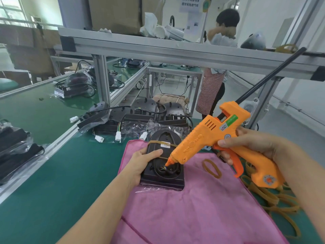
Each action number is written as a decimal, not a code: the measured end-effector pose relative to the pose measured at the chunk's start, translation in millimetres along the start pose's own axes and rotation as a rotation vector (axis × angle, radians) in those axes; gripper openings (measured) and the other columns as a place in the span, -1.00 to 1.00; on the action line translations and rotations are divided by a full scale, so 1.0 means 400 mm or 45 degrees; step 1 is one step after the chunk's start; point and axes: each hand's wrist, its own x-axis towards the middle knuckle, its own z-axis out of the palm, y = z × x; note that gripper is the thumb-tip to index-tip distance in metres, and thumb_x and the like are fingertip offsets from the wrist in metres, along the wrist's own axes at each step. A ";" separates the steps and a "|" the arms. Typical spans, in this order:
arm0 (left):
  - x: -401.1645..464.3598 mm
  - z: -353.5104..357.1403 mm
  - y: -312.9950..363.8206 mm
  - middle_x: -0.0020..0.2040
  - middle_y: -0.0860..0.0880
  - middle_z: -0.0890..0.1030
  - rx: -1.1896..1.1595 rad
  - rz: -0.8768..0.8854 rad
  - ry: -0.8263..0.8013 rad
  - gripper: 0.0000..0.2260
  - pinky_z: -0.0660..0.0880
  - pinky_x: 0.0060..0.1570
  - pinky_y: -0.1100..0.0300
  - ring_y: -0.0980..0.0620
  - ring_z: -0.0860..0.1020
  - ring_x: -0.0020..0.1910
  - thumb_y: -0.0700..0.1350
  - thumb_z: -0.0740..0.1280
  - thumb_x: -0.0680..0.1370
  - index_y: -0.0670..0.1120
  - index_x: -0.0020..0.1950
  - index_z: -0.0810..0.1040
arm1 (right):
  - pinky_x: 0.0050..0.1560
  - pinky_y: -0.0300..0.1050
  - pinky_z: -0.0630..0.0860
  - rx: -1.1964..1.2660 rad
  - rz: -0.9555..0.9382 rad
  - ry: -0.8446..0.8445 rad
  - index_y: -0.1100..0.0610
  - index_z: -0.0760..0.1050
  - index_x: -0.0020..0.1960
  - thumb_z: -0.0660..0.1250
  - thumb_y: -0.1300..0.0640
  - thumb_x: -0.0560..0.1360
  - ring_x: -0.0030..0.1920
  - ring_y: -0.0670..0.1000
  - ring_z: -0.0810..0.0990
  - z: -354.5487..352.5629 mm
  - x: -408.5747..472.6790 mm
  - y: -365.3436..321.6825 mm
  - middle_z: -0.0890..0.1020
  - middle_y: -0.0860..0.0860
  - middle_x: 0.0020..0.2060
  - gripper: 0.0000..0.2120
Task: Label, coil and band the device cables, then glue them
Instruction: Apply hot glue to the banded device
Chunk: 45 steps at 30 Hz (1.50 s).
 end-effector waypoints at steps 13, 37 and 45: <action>0.004 -0.003 -0.004 -0.10 -0.28 0.68 -0.010 -0.008 -0.013 -0.77 0.64 -0.18 -0.10 -0.18 0.66 -0.28 -0.19 0.46 0.46 -0.17 0.09 0.59 | 0.13 -0.02 0.58 0.023 -0.056 0.010 0.11 0.51 0.19 0.45 0.17 0.46 0.03 0.04 0.65 0.022 0.016 0.008 0.67 0.06 0.04 -0.69; -0.037 -0.018 -0.024 -0.05 -0.26 0.69 -0.142 0.231 0.044 -0.64 0.62 -0.29 0.05 -0.18 0.68 -0.21 -0.17 0.46 0.36 -0.15 0.14 0.59 | -0.27 -0.20 0.61 0.582 -0.279 0.212 0.24 0.62 -0.27 0.62 0.05 0.24 -0.42 -0.04 0.61 0.057 -0.005 0.117 0.61 0.02 -0.44 -0.71; -0.048 -0.034 -0.028 -0.12 -0.24 0.69 -0.396 0.278 0.104 -0.69 0.65 -0.24 -0.07 -0.16 0.67 -0.28 -0.16 0.40 0.33 -0.15 0.06 0.60 | -0.41 -0.13 0.60 0.924 -0.013 0.469 0.24 0.61 -0.09 0.44 -0.07 0.30 -0.41 0.08 0.64 0.097 0.008 0.211 0.64 0.15 -0.34 -0.61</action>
